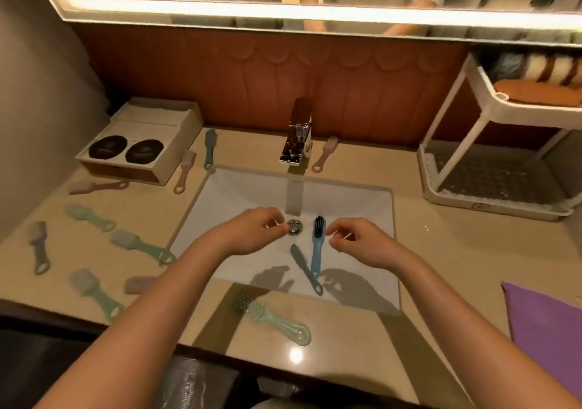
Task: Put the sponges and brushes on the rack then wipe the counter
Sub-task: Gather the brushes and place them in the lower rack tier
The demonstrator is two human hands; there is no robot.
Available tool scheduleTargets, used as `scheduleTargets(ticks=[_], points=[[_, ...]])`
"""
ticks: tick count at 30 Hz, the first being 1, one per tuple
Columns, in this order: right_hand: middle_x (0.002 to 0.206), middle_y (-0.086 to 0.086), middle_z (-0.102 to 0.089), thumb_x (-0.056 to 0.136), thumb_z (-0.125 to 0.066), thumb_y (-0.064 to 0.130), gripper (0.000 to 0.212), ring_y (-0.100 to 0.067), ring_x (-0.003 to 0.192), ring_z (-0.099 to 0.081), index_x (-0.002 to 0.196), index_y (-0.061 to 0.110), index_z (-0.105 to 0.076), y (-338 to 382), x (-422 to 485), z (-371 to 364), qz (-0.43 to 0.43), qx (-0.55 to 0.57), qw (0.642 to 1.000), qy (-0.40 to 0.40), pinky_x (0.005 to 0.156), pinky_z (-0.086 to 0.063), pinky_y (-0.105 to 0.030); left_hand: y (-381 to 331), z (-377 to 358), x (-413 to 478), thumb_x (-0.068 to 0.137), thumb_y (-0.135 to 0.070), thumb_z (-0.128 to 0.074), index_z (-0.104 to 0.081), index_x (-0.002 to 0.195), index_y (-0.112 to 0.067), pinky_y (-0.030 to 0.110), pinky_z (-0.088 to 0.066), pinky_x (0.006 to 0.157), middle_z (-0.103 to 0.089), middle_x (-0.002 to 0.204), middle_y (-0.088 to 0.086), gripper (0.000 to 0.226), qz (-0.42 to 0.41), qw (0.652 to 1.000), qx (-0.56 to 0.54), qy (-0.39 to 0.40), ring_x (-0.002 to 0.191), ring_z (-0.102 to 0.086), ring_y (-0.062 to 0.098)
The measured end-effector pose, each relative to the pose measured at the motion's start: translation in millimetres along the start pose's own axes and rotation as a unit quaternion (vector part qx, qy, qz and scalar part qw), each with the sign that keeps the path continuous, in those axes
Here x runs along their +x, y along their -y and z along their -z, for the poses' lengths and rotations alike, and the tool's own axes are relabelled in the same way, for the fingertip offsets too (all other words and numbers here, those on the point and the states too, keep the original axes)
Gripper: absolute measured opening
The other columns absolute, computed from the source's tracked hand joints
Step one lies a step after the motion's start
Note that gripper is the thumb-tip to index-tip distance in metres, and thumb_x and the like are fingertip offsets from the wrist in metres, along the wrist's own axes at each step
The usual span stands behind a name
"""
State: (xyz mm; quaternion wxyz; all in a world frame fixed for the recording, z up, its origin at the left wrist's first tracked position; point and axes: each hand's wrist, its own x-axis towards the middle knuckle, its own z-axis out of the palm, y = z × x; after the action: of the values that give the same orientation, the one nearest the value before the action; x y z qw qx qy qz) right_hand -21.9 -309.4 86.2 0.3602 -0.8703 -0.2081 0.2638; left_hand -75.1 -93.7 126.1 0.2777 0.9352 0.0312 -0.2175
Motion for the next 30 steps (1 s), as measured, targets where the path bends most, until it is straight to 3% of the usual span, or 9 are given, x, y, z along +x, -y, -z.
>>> scheduleTargets(ticks=[6,9,14,22,30], points=[[0.099,-0.004,-0.062,0.091,-0.055,0.019,0.022,-0.014,0.085,-0.056,0.111,0.014,-0.063,7,11,-63,-0.048,0.010,0.999,0.010,0.078,-0.045,-0.027,73,-29,-22,0.095,-0.036,-0.047,-0.051,0.126,-0.014,0.030,-0.043,0.092,-0.058,0.125,0.008,0.038,0.055,0.998,-0.038,-0.010,0.110,-0.055,0.020],[0.089,0.003,-0.058,0.088,-0.060,0.025,0.022,-0.008,0.077,-0.054,0.109,0.018,-0.061,10,10,-96,-0.069,0.019,0.997,0.029,0.074,-0.046,-0.022,99,-49,-28,0.094,-0.033,-0.050,-0.049,0.129,-0.015,0.031,-0.043,0.094,-0.055,0.127,0.007,0.039,0.075,0.996,-0.044,0.005,0.111,-0.054,0.020],[0.108,0.001,-0.055,0.077,-0.069,0.043,0.044,-0.016,0.097,-0.052,0.114,0.025,-0.055,18,11,-144,-0.064,-0.096,0.991,0.066,0.085,-0.046,-0.031,135,-80,-34,0.091,-0.035,-0.054,-0.045,0.132,-0.017,0.035,-0.040,0.101,-0.047,0.132,0.007,0.046,0.087,0.996,-0.006,-0.022,0.121,-0.044,0.022],[0.116,-0.003,-0.053,0.078,-0.063,0.045,0.047,-0.023,0.107,-0.046,0.116,0.022,-0.050,31,26,-191,-0.016,-0.242,0.970,0.010,0.083,-0.037,-0.034,184,-82,-49,0.088,-0.032,-0.056,-0.043,0.134,-0.017,0.036,-0.027,0.105,-0.036,0.140,0.005,0.050,0.114,0.972,0.037,-0.202,0.130,-0.029,0.024],[0.118,-0.009,-0.056,0.089,-0.055,0.037,0.038,-0.028,0.113,-0.047,0.119,0.014,-0.053,39,53,-199,-0.059,-0.253,0.965,-0.045,0.088,-0.040,-0.038,233,-63,-47,0.085,-0.029,-0.060,-0.053,0.117,-0.018,0.034,-0.031,0.090,-0.046,0.123,0.005,0.034,0.085,0.977,0.109,-0.162,0.115,-0.041,0.025]])
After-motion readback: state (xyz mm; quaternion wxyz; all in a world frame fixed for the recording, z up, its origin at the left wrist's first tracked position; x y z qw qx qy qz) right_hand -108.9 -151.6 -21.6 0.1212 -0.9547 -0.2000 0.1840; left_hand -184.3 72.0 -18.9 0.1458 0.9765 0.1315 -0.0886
